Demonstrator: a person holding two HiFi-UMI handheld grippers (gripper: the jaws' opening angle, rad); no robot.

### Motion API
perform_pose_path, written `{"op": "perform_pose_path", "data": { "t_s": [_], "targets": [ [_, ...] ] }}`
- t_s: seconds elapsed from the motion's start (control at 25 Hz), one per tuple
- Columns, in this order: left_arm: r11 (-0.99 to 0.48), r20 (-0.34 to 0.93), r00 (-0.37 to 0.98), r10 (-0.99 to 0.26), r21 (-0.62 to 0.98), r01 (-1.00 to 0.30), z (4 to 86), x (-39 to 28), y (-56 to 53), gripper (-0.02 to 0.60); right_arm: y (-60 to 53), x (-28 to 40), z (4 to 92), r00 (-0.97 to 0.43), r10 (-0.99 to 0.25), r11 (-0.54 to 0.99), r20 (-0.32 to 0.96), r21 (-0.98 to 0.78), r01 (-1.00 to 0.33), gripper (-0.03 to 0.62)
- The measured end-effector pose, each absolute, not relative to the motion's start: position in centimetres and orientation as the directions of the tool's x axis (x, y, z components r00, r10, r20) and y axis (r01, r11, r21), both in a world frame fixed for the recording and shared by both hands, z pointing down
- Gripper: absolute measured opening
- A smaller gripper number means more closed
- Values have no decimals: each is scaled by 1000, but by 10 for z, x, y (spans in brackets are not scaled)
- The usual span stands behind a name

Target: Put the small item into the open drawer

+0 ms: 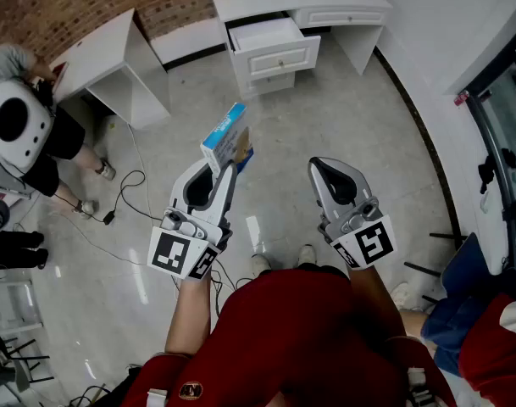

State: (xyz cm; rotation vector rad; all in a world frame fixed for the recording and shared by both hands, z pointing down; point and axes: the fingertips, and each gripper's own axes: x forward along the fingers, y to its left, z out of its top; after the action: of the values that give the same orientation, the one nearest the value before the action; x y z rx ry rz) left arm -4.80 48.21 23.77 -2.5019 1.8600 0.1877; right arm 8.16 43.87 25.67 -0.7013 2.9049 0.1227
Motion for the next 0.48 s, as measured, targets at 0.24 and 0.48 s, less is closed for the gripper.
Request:
{"op": "perform_pose_path", "data": {
  "t_s": [0.24, 0.48],
  "targets": [
    [-283, -114, 276, -955, 60, -957, 242, -48, 482, 95, 434, 83, 259, -880, -438, 893, -182, 22, -449, 11],
    [-291, -122, 282, -952, 70, -954, 244, -70, 490, 95, 438, 61, 260, -880, -445, 888, -164, 42, -457, 11]
  ]
}}
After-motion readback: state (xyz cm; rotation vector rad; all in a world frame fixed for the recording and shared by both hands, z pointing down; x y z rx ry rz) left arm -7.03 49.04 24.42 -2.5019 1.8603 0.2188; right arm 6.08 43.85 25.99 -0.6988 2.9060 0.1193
